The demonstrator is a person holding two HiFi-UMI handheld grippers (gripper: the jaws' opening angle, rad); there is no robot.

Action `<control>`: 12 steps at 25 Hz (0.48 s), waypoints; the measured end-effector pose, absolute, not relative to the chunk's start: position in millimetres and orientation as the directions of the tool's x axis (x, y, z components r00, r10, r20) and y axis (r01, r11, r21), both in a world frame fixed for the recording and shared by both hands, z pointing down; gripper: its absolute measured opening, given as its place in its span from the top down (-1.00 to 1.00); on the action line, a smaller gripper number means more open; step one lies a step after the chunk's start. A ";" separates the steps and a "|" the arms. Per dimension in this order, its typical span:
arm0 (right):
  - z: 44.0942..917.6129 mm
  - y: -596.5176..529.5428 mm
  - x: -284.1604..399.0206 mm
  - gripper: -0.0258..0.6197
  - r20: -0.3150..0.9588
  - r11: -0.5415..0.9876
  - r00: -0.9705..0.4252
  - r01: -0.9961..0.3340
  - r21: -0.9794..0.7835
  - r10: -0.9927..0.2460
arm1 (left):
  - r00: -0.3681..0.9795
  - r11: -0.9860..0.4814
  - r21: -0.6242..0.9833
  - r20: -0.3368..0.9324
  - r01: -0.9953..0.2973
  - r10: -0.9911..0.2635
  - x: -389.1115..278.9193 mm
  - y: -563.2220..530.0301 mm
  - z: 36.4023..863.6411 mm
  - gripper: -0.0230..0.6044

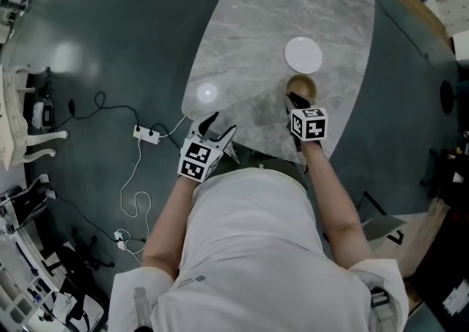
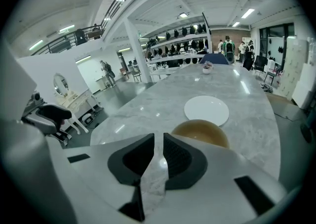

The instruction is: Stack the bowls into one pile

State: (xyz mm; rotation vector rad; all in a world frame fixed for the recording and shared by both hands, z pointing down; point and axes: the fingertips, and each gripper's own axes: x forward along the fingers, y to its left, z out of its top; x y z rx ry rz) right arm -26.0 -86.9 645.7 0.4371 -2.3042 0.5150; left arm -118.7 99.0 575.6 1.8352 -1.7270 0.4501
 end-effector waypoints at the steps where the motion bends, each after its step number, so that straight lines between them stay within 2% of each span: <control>1: 641.5 -85.7 -25.3 0.73 0.710 0.863 -0.685 -0.448 -0.234 -0.163 | 0.111 -0.006 0.175 0.597 -0.985 -0.794 -119.3 96.6 574.5 0.14; 4: 626.0 -82.8 -21.1 0.78 0.688 0.864 -0.702 -0.450 -0.228 -0.183 | 0.119 -0.025 0.167 0.582 -0.986 -0.805 -120.9 87.2 569.2 0.28; 12: 568.2 -78.6 -2.4 0.88 0.602 0.851 -0.760 -0.465 -0.243 -0.244 | 0.128 -0.053 0.155 0.531 -0.987 -0.838 -125.5 54.6 542.2 0.85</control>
